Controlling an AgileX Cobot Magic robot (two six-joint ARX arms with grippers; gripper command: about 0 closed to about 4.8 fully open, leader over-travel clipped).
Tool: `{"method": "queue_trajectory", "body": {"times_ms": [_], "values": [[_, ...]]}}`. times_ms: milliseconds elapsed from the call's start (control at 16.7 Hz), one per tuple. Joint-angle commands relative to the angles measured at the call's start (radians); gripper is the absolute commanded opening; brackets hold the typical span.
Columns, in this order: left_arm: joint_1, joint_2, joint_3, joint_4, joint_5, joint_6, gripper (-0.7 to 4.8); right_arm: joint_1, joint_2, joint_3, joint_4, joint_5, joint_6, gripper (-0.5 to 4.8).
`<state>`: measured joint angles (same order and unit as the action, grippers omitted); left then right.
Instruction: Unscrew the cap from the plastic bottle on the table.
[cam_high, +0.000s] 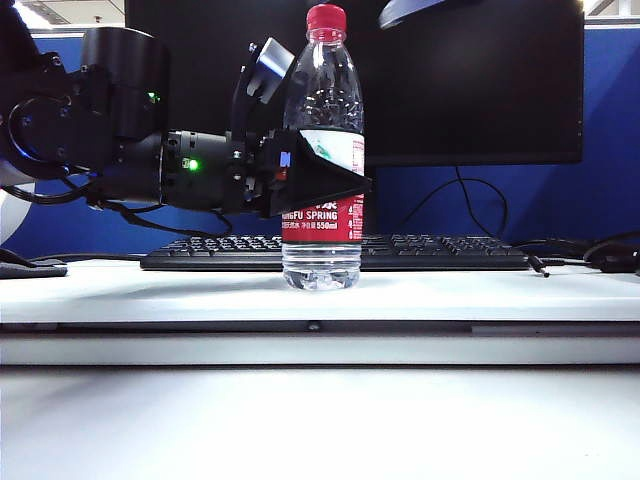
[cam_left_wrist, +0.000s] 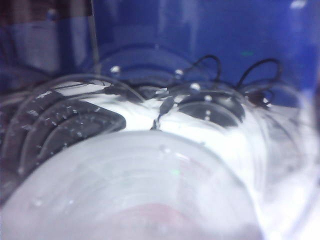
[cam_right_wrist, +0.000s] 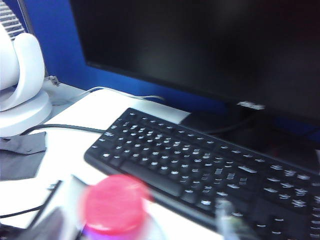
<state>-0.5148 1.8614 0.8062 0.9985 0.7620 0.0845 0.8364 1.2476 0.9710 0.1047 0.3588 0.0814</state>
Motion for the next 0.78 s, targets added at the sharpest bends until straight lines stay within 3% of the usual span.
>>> {"method": "queue_trajectory", "body": {"times_ms": [60,120,299,359,419,598,778], "values": [[0.000,-0.001,0.003,0.012,0.001,-0.015,2.76,0.069,0.031,0.003,0.077,0.110,0.004,3.98],[0.000,-0.001,0.003,0.012,0.001,-0.016,2.76,0.087,0.040,0.003,0.099,0.169,0.004,3.96],[0.000,-0.001,0.003,0.011,0.001,-0.034,2.76,0.088,0.075,0.004,0.117,0.194,0.067,3.49],[0.000,-0.001,0.003,0.012,0.003,-0.034,2.76,0.088,0.092,0.004,0.130,0.222,0.089,3.02],[0.000,-0.001,0.003,0.012,0.006,-0.035,2.76,0.088,0.102,0.004,0.146,0.226,0.098,3.01],[0.000,-0.001,0.003,0.011,0.008,-0.035,2.76,0.090,0.151,0.004,0.217,0.227,0.138,2.09],[0.000,-0.001,0.002,0.009,0.013,-0.034,2.76,0.097,0.168,0.006,0.234,0.258,0.154,2.11]]}}
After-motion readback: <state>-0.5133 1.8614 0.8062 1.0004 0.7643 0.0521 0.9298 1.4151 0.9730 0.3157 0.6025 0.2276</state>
